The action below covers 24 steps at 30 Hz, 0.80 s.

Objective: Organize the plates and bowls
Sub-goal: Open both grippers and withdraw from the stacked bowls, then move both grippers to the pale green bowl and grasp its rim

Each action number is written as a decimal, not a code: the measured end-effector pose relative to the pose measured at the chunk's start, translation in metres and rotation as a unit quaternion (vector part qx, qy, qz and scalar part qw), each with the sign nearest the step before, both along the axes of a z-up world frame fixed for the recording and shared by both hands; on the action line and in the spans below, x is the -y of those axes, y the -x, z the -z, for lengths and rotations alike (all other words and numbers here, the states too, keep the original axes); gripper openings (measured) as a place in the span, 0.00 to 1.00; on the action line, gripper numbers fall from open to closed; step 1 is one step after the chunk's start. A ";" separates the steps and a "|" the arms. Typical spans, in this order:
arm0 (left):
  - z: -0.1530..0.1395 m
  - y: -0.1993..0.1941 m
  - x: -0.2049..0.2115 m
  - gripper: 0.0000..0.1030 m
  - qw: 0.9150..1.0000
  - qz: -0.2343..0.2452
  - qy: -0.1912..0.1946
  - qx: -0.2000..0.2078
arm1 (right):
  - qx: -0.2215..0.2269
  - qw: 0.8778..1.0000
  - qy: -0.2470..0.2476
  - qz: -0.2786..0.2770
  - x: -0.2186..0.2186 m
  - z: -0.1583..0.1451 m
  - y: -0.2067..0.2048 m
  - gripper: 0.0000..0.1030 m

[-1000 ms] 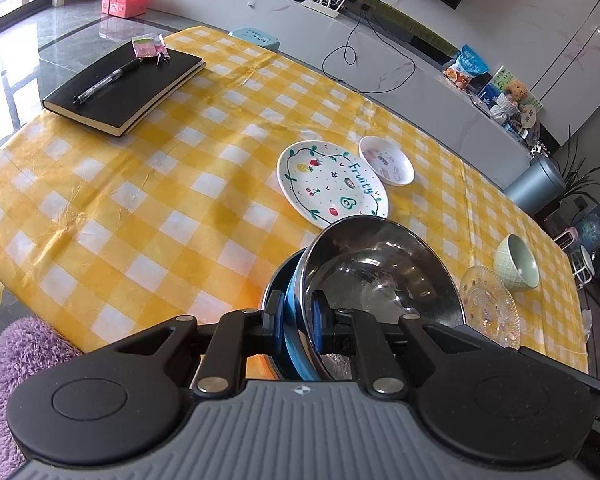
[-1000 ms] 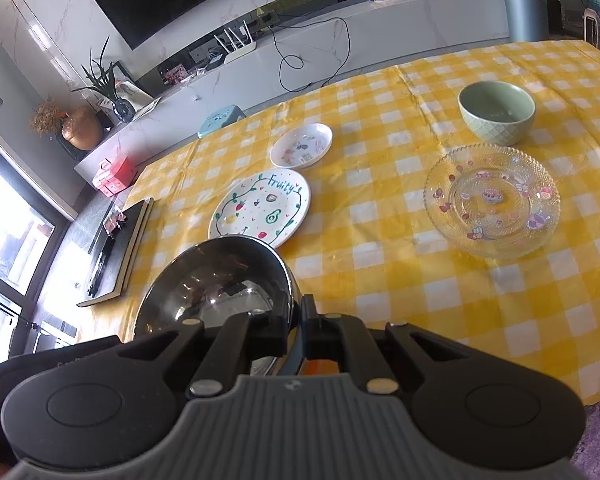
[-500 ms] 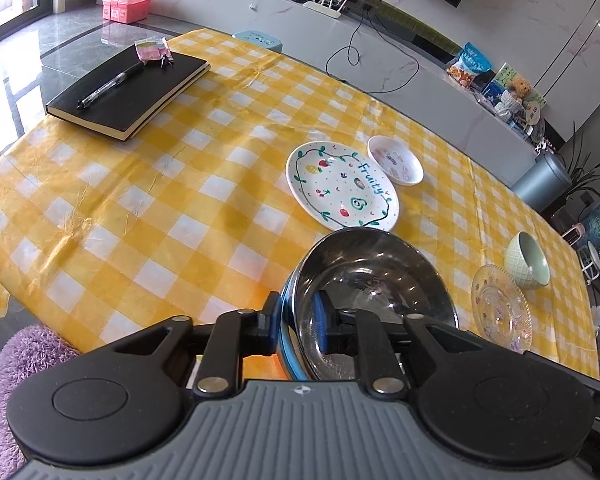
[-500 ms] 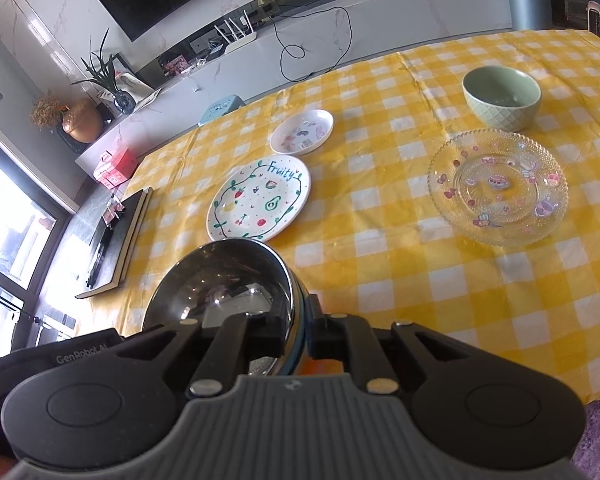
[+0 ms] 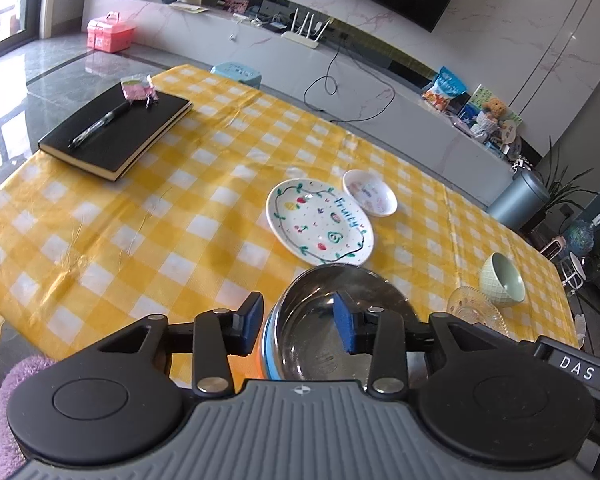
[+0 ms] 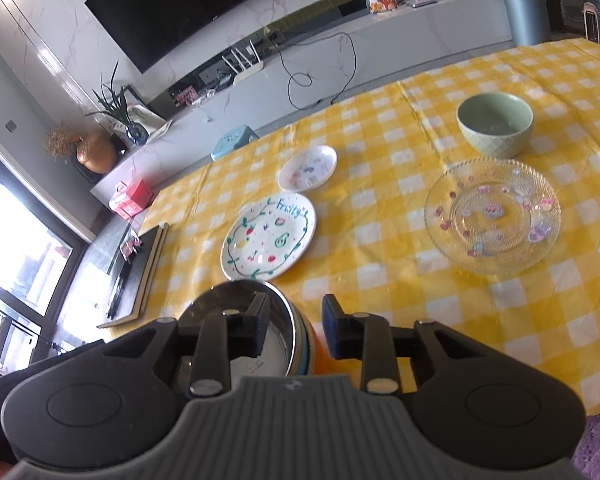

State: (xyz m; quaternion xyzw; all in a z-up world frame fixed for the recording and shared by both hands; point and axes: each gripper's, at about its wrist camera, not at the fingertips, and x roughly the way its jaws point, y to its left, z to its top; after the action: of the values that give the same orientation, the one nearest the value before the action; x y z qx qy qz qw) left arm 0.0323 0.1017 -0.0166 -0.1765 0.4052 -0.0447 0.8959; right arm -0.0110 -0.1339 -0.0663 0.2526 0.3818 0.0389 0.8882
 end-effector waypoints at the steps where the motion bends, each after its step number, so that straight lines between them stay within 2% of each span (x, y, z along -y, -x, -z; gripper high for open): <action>1: -0.002 -0.001 0.001 0.43 1.000 0.003 0.001 0.003 | 0.004 1.000 0.000 0.003 0.002 -0.002 0.000 0.30; 11: -0.013 -0.017 0.002 0.43 0.999 0.024 -0.006 0.025 | 0.003 1.000 -0.004 0.020 0.021 0.002 -0.009 0.33; 18: -0.013 -0.028 0.015 0.43 0.998 0.047 0.017 0.036 | -0.009 1.000 -0.010 0.028 0.032 0.014 -0.020 0.33; 24: -0.013 -0.035 0.049 0.43 0.993 0.090 0.044 0.055 | -0.022 0.999 -0.011 0.044 0.052 0.028 -0.027 0.33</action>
State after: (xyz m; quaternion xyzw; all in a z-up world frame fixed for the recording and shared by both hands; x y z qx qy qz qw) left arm 0.0673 0.0525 -0.0034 -0.1758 0.3676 -0.1525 0.9004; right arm 0.0159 -0.1864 -0.0943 0.2795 0.3898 -0.0018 0.8775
